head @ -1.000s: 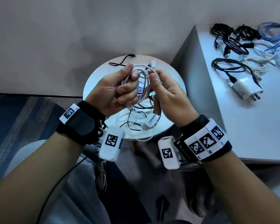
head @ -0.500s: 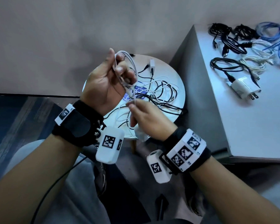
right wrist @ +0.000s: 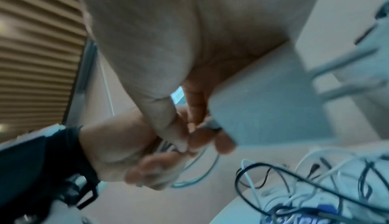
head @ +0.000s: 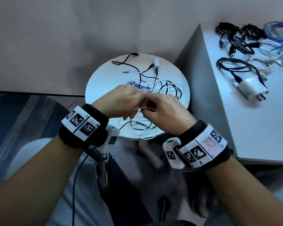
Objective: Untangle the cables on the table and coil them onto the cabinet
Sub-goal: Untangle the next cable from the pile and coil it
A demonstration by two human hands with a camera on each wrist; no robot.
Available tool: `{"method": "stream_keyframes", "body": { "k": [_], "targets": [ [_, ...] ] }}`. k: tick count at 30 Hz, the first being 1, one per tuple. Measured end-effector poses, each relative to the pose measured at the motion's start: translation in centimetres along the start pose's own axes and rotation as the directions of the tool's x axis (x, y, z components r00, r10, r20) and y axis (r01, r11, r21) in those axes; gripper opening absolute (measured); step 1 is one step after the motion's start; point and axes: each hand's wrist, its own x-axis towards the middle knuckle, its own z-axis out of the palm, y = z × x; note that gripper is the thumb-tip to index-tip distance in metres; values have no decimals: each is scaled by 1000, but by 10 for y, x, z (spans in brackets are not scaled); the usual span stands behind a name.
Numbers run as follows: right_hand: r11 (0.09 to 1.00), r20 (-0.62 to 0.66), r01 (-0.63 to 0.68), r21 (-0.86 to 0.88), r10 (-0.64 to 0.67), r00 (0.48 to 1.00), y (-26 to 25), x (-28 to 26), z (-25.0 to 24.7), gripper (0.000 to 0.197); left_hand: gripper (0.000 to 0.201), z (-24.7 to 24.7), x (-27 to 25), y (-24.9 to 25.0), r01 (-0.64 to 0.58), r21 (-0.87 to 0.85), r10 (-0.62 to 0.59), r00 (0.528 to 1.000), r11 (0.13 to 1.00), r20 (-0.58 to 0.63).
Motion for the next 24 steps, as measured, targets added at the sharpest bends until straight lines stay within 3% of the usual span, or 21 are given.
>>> {"method": "stream_keyframes", "body": {
  "k": [3,7,10,13,17,22,24],
  "targets": [
    [995,-89,76,67,-70,994,0,0,-1,27,52,-11,0,0,67,-193,-47,993,979,107],
    [977,-95,68,200,-49,994,2,0,-2,44,49,-18,1,3,164,-300,-122,980,940,157],
    [968,-37,73,240,-66,997,3,1,-5,49,48,-20,1,-3,177,-454,-47,958,873,282],
    [958,-2,83,274,-85,996,7,3,-10,37,50,-18,3,-10,198,-632,59,931,749,361],
    [956,-61,81,282,-67,996,17,8,-11,25,31,-10,7,-7,204,-709,25,954,675,298],
    [924,-122,8,383,42,992,29,12,-16,37,27,-3,11,-10,4,-737,46,998,676,48],
    [881,-142,2,474,75,987,31,13,-16,28,21,-2,9,-7,-37,-748,51,999,662,-5]
  ]
}}
